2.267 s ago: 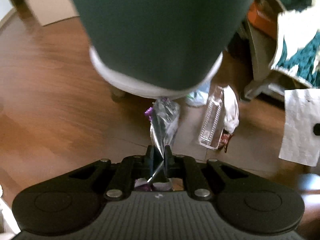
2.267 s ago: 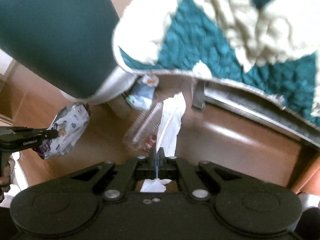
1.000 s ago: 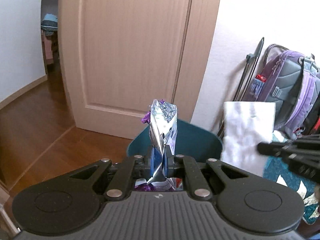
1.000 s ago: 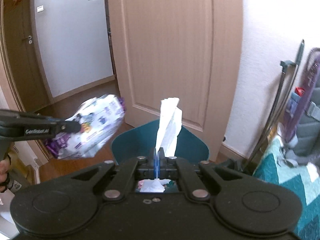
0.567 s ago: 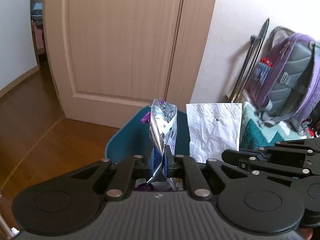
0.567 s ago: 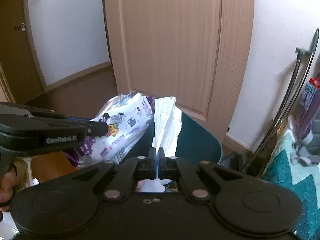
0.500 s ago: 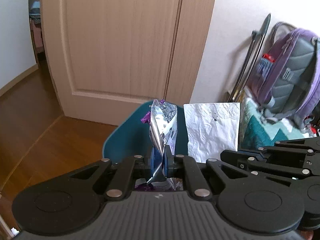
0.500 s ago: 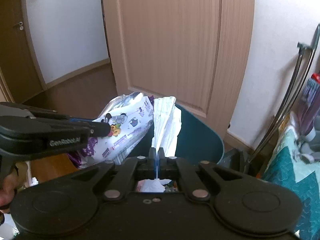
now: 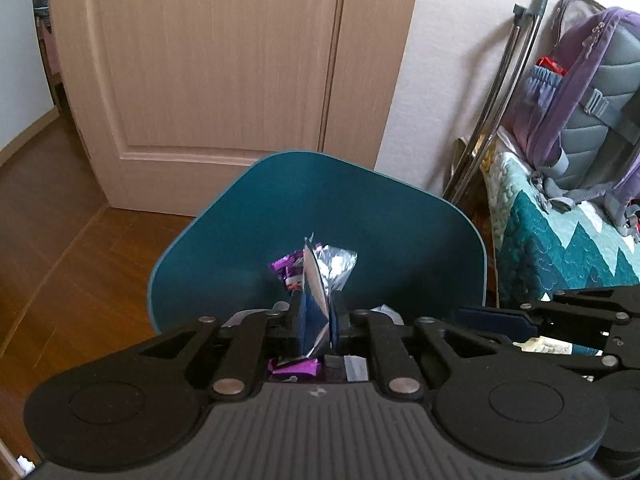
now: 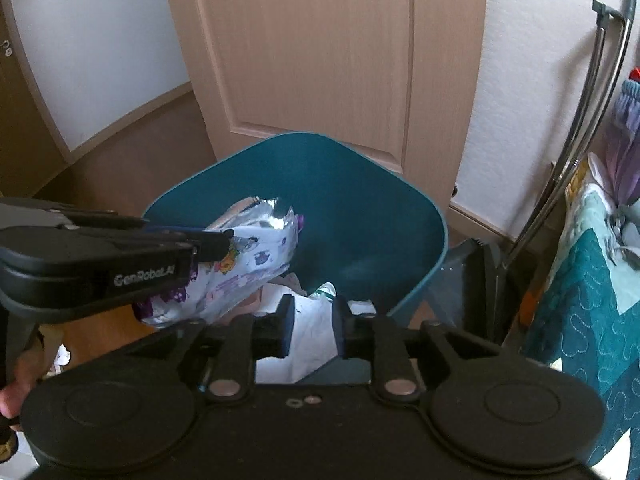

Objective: Collect trash
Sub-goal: 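Open both tools to drop the wrapper and paper into the wastebasket, then move both open tools back down to the remaining trash on the floor, then grasp the clear plastic tray with the left tool while the right tool grasps the white tissue, then carry the clear tray and white tissue with both tools over the wastebasket, then open both tools to drop the tray and tissue into the wastebasket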

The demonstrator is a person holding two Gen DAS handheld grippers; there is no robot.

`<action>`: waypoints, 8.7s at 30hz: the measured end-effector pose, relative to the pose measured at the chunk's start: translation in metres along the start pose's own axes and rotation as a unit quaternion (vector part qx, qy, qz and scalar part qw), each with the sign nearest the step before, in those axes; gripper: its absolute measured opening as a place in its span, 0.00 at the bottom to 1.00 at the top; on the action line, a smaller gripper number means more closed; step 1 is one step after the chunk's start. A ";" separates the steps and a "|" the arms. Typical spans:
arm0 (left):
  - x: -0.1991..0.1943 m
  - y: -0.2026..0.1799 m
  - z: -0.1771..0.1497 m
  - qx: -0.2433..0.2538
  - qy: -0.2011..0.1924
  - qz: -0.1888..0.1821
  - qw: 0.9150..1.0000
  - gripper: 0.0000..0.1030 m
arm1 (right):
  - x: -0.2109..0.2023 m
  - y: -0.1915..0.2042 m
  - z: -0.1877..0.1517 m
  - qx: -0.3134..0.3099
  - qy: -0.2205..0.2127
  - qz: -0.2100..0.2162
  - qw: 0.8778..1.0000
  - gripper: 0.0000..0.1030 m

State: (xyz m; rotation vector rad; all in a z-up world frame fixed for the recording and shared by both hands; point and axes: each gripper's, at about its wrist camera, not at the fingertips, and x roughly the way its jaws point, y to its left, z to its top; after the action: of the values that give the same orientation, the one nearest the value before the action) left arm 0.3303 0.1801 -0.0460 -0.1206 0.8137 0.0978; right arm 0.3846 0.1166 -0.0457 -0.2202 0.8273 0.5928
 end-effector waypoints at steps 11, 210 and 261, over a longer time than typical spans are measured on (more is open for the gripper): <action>-0.010 0.003 -0.013 -0.023 0.007 -0.004 1.000 0.59 | -0.028 -0.008 -0.008 0.012 -0.018 0.016 1.000 0.36; -0.159 -0.041 -0.003 0.020 -0.087 -0.033 0.995 0.38 | -0.165 -0.036 -0.014 0.099 -0.112 0.030 0.988 0.00; -0.030 -0.019 0.004 0.002 0.037 -0.007 0.999 0.66 | -0.051 -0.025 -0.004 0.097 0.004 0.039 0.995 0.26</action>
State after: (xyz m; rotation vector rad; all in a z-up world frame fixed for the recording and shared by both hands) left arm 0.3147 0.1610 -0.0204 -0.1264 0.8877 0.0795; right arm 0.3692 0.0735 -0.0113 -0.0138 0.8975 0.5811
